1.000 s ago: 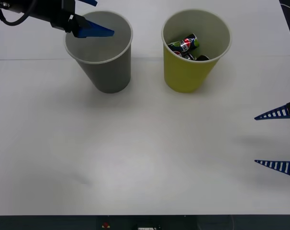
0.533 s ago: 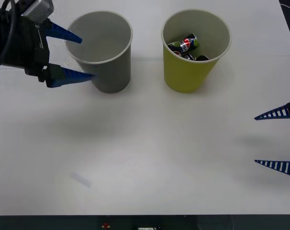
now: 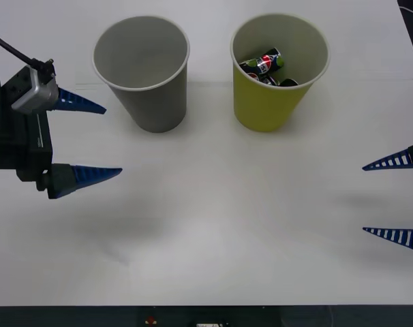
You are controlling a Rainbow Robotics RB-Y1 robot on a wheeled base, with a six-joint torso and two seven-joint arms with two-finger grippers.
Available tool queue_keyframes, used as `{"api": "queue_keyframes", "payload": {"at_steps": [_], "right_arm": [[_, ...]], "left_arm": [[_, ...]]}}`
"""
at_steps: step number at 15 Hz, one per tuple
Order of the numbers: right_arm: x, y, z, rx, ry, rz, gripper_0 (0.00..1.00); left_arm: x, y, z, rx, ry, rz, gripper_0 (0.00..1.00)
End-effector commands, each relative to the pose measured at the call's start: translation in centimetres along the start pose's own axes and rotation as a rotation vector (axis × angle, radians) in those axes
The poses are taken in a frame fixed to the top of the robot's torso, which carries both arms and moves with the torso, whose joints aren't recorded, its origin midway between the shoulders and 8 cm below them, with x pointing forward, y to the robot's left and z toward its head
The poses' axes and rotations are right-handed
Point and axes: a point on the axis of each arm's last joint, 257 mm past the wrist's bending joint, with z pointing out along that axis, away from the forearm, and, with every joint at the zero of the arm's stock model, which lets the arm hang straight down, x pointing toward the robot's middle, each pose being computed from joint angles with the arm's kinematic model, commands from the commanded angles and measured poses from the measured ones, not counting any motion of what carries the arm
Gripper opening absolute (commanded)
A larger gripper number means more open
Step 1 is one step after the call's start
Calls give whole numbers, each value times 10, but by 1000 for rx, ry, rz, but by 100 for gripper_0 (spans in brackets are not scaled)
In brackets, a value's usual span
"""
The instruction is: Put the can into the green bin and the plastic bottle into the gray bin
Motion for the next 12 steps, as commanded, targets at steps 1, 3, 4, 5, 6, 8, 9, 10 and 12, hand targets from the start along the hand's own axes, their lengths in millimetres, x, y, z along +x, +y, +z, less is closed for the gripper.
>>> {"api": "queue_keyframes", "payload": {"at_steps": [1, 3, 4, 5, 6, 8, 9, 10, 12], "right_arm": [[0, 0, 0, 0, 0, 0, 100], [0, 0, 0, 0, 0, 0, 100], [0, 0, 0, 0, 0, 0, 100], [0, 0, 0, 0, 0, 0, 100], [0, 0, 0, 0, 0, 0, 100], [0, 0, 0, 0, 0, 0, 100], [0, 0, 0, 0, 0, 0, 100], [0, 0, 0, 0, 0, 0, 100], [0, 0, 0, 0, 0, 0, 100]], "left_arm": [[16, -19, -5, 11, 22, 40, 100], [28, -29, -11, 34, 33, 74, 100], [33, -32, -13, 40, 38, 86, 100], [37, -34, -15, 45, 43, 102, 100], [41, -37, -17, 58, 44, 115, 100], [49, -39, -19, 82, 36, 131, 100], [53, -37, -21, 92, 27, 137, 100], [59, -35, -23, 100, 26, 143, 100], [66, -30, -27, 107, 25, 165, 100]]}}
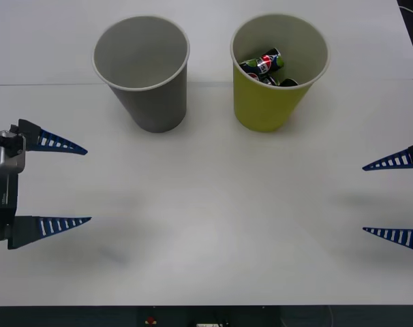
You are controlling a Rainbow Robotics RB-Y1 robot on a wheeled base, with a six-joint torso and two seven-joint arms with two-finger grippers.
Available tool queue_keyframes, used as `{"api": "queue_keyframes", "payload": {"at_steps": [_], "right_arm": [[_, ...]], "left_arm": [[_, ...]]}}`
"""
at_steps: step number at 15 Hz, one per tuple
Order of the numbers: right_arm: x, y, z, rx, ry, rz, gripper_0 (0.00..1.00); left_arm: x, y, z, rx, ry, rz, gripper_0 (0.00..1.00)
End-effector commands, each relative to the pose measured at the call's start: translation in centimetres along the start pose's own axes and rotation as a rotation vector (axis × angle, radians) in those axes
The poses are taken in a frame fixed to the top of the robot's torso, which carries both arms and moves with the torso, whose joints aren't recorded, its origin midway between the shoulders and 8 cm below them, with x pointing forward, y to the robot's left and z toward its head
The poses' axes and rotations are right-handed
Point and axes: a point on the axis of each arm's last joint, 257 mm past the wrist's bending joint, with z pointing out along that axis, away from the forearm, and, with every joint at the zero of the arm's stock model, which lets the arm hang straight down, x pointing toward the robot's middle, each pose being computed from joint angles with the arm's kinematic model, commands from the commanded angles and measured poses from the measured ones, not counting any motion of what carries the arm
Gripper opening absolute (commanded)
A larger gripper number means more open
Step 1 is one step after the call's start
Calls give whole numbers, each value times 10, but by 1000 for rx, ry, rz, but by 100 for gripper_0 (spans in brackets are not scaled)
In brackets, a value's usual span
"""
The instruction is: Put the can into the green bin and the plastic bottle into the gray bin
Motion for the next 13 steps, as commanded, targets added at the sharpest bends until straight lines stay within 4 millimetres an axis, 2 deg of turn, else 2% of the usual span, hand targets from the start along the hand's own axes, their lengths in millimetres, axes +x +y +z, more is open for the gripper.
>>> {"api": "queue_keyframes", "payload": {"at_steps": [1, 6, 13], "right_arm": [[0, 0, 0, 0, 0, 0, 100], [0, 0, 0, 0, 0, 0, 100], [0, 0, 0, 0, 0, 0, 100]], "left_arm": [[11, 4, -6, 13, -7, 26, 100], [33, 3, -17, 73, -28, 18, 100], [38, 3, -20, 81, -28, 4, 100]]}}
